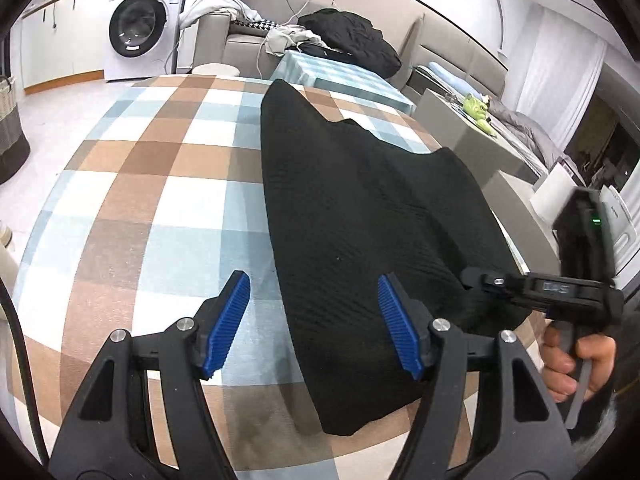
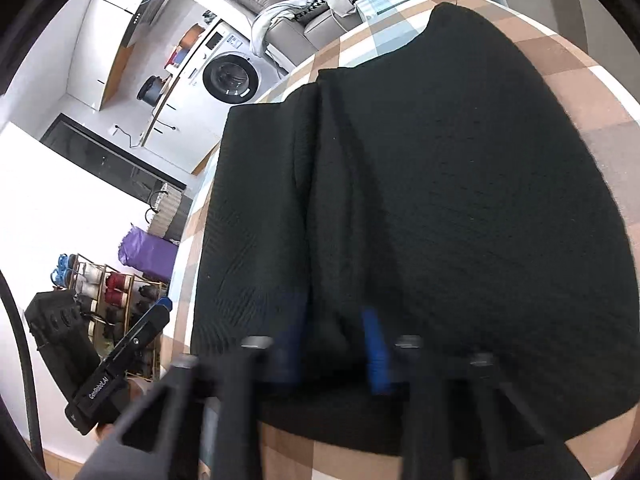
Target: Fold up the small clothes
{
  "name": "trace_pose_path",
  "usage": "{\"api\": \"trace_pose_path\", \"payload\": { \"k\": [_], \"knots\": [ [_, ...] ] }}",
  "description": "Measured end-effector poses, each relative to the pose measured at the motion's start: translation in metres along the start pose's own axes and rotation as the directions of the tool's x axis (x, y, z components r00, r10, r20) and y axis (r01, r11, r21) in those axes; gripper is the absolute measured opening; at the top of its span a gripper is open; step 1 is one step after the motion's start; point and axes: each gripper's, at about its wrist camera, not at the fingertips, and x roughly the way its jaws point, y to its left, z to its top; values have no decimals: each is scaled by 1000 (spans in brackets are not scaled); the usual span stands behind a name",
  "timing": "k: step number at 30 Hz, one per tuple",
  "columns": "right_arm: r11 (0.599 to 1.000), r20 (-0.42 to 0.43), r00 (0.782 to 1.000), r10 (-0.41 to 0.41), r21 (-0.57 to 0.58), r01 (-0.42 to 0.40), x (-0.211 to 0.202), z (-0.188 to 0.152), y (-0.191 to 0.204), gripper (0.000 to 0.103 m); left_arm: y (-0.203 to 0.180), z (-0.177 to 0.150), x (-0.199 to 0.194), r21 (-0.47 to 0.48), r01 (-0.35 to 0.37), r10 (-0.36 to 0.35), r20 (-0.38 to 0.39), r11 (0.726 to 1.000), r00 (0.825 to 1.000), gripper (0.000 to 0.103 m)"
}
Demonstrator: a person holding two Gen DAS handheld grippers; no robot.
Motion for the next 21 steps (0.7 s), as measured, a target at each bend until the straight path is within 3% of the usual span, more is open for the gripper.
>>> {"api": "trace_pose_path", "payload": {
  "k": [2, 4, 6, 8, 11, 13, 15, 16, 21],
  "knots": [
    [993, 53, 993, 105, -54, -102, -25, -2, 20, 13, 1, 0, -3, -2, 0, 0, 9, 1000, 1000, 64],
    [986, 100, 985, 138, -113, -126, -54, -9, 39, 13, 1, 2, -5, 11, 13, -13, 14, 1000, 1000, 64],
    [990, 107, 989, 101, -112, -89, -61, -15, 40, 13, -3, 0, -3, 30, 24, -24, 5, 999, 1000, 64],
    [993, 78, 997, -24, -114, 33, -51, -24, 29, 14, -12, -3, 4, 51, 34, -33, -15, 998, 999, 64],
    [983, -14, 985, -171, -66, 169, -24, -30, 1, 18, -20, -12, 17, 100, 52, -44, -78, 994, 996, 64],
    [986, -3, 987, -161, -40, 161, -28, -27, -7, 19, -28, -21, 24, 150, 37, -22, -102, 988, 994, 64],
    [986, 65, 985, -159, -41, 162, -43, -21, 0, 36, -33, -30, 26, 190, 41, -18, -121, 981, 992, 64],
    [987, 92, 984, -150, -44, 154, -46, -17, 3, 39, -34, -34, 28, 197, 44, -18, -130, 979, 991, 64],
    [988, 76, 993, -87, -117, 96, -26, 5, 26, 41, -41, -45, 36, 204, 39, -10, -142, 978, 990, 64]
  ]
}}
